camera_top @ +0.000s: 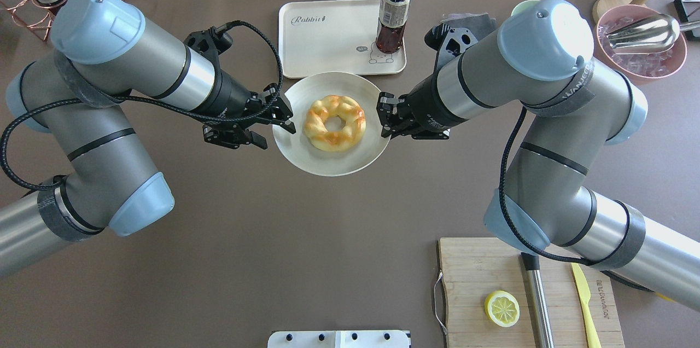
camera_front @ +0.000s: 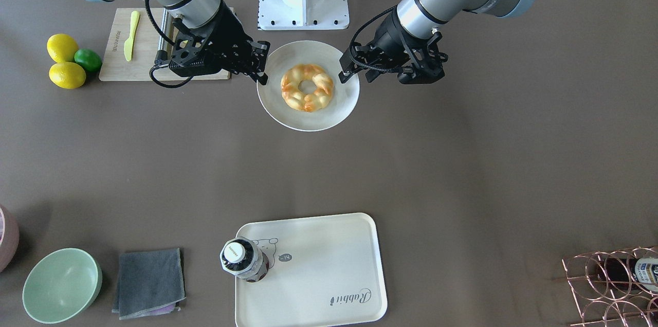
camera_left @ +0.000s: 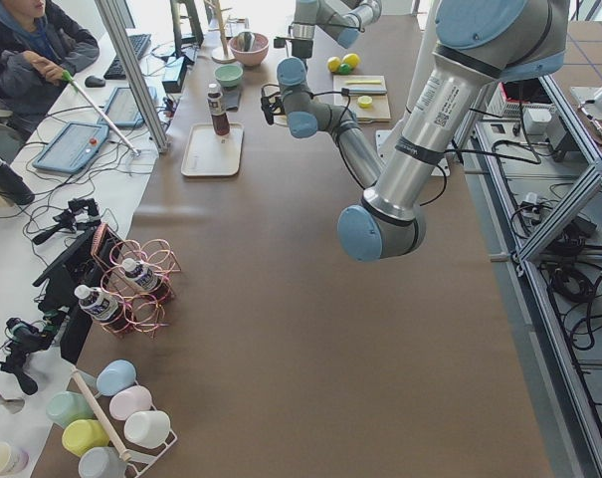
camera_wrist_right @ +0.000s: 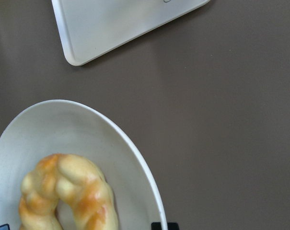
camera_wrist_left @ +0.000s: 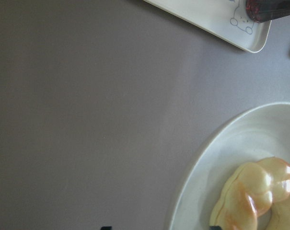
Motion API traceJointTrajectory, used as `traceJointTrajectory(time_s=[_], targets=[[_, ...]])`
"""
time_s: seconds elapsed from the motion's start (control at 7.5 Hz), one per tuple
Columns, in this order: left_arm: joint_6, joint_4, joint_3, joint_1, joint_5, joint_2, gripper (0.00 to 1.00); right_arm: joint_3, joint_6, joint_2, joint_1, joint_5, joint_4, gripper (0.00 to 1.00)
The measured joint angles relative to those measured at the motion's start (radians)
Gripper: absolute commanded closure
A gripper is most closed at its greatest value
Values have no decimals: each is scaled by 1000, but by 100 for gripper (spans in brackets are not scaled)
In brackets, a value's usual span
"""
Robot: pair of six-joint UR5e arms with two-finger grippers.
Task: Place donut on tray
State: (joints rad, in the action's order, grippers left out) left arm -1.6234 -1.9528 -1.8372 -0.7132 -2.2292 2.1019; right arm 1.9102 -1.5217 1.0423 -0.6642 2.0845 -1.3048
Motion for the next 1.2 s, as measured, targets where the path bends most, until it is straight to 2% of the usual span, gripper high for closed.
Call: traceJointTrajectory(time_s=[0.27, 0.67, 0.8, 1.2], targets=[[-14, -1, 0, 1, 5, 0, 100, 1, -10, 0, 1, 0, 2, 100], [-25, -1, -1, 5, 14, -1, 100, 9, -17, 1, 2, 0, 3, 100], [-24, -1, -1, 6, 14, -1, 100, 10, -18, 1, 3, 0, 3, 3], [-25, -2, 12, 3, 13, 0, 100, 12, -18, 5, -1, -10, 2, 0]])
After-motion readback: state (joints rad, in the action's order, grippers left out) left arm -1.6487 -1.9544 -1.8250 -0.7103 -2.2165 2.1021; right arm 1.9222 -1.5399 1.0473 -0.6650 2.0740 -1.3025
